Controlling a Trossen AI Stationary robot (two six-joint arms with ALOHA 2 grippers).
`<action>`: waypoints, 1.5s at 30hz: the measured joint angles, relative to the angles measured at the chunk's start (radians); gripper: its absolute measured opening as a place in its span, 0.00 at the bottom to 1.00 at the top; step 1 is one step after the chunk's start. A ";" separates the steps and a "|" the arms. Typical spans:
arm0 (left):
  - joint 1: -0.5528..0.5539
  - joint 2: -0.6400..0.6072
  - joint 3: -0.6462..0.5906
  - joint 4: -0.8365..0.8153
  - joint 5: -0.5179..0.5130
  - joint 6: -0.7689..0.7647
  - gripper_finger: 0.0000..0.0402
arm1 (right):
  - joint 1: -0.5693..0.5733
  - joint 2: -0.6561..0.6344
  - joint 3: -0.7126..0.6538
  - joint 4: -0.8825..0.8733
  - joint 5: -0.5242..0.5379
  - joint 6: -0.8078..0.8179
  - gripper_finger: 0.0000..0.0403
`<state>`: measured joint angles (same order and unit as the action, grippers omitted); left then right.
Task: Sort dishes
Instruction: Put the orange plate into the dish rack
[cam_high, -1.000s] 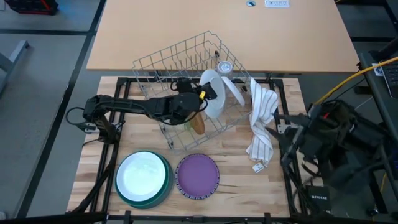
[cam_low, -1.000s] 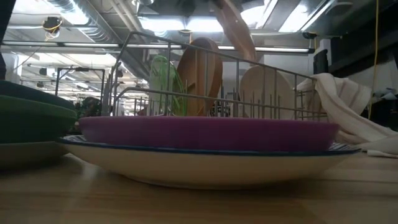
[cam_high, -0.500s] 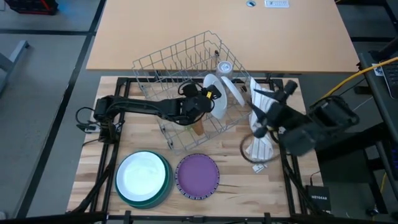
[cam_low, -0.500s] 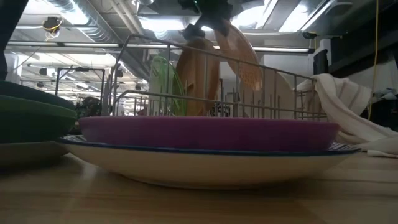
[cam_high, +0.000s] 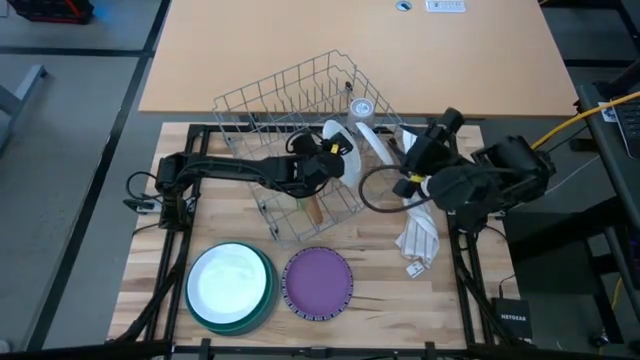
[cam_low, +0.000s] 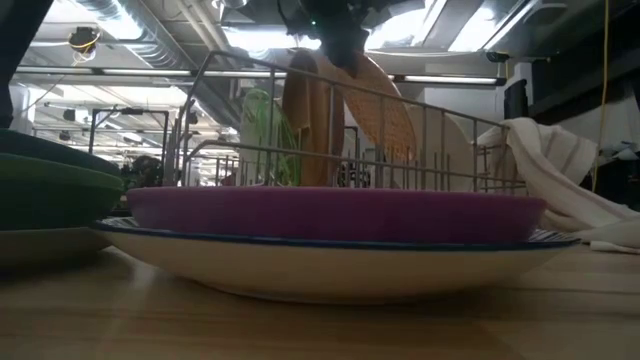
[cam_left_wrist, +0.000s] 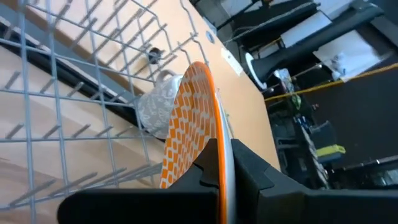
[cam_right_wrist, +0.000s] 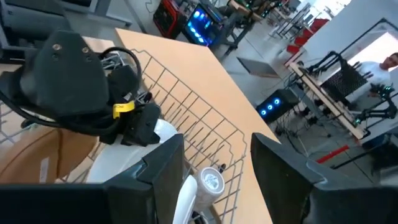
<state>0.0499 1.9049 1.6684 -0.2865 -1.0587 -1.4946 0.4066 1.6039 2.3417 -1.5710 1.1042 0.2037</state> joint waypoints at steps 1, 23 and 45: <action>-0.004 0.000 0.000 -0.004 -0.012 -0.007 0.00 | -0.007 0.000 0.000 0.000 -0.005 0.000 0.47; -0.002 0.000 0.002 -0.055 -0.045 -0.045 0.02 | -0.029 0.000 0.000 0.000 -0.088 0.000 0.47; 0.012 0.000 0.000 -0.053 -0.086 -0.090 0.01 | -0.029 0.001 0.000 0.000 -0.089 0.012 0.47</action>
<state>0.0615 1.9049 1.6688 -0.3397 -1.1448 -1.5842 0.3779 1.6051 2.3417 -1.5711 1.0153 0.2160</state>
